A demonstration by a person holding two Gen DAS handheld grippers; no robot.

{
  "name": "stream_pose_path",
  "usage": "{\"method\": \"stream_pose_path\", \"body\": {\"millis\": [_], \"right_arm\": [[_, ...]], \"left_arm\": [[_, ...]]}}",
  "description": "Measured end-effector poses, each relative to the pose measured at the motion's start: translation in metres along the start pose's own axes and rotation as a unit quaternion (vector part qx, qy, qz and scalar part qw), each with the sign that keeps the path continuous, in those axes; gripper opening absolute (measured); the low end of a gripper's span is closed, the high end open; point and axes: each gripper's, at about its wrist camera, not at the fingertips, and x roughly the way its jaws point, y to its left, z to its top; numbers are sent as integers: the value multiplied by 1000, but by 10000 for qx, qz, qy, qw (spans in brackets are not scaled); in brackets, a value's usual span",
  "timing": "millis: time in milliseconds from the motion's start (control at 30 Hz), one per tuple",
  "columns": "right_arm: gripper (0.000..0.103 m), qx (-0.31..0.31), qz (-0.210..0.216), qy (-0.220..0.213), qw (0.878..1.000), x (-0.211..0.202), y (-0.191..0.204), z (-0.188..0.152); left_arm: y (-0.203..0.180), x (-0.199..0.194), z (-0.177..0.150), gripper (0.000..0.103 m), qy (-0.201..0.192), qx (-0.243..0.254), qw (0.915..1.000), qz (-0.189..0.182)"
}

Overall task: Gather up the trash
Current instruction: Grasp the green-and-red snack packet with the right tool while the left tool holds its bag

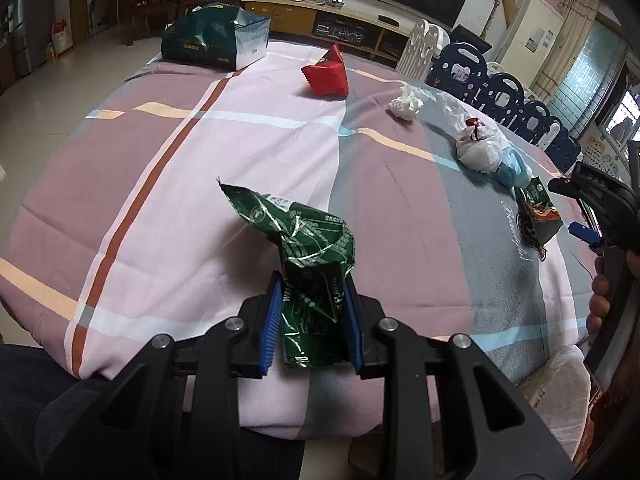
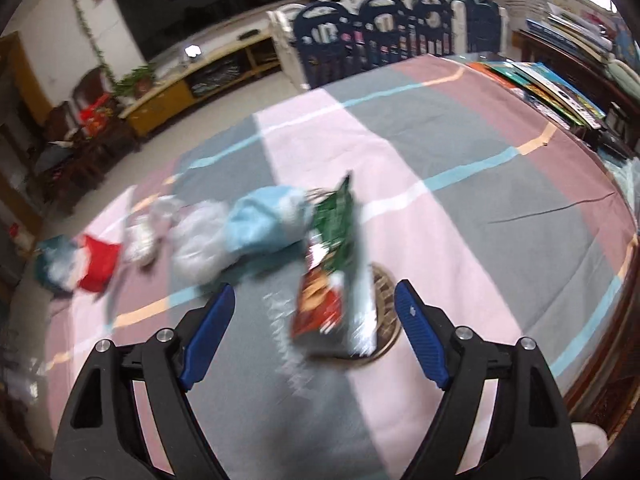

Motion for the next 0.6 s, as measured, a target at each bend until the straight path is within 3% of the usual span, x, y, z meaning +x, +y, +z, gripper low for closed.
{"method": "stream_pose_path", "body": {"millis": [167, 200, 233, 267, 333, 600], "right_arm": [[76, 21, -13, 461, 9989, 43, -6, 4], [53, -119, 93, 510, 9986, 48, -3, 1], [42, -287, 77, 602, 9977, 51, 2, -2], [40, -396, 41, 612, 9973, 49, 5, -5], [23, -614, 160, 564, 9964, 41, 12, -14], [20, -794, 796, 563, 9921, -26, 17, -44]], "left_arm": [[-3, 2, 0, 29, 13, 61, 10000, 32], [-4, 2, -1, 29, 7, 84, 10000, 45], [-4, 2, -1, 29, 2, 92, 9999, 52], [-4, 2, -1, 29, -1, 85, 10000, 47], [-3, 2, 0, 29, -3, 53, 10000, 27], [0, -5, -2, 28, -4, 18, 9996, -274]]}}
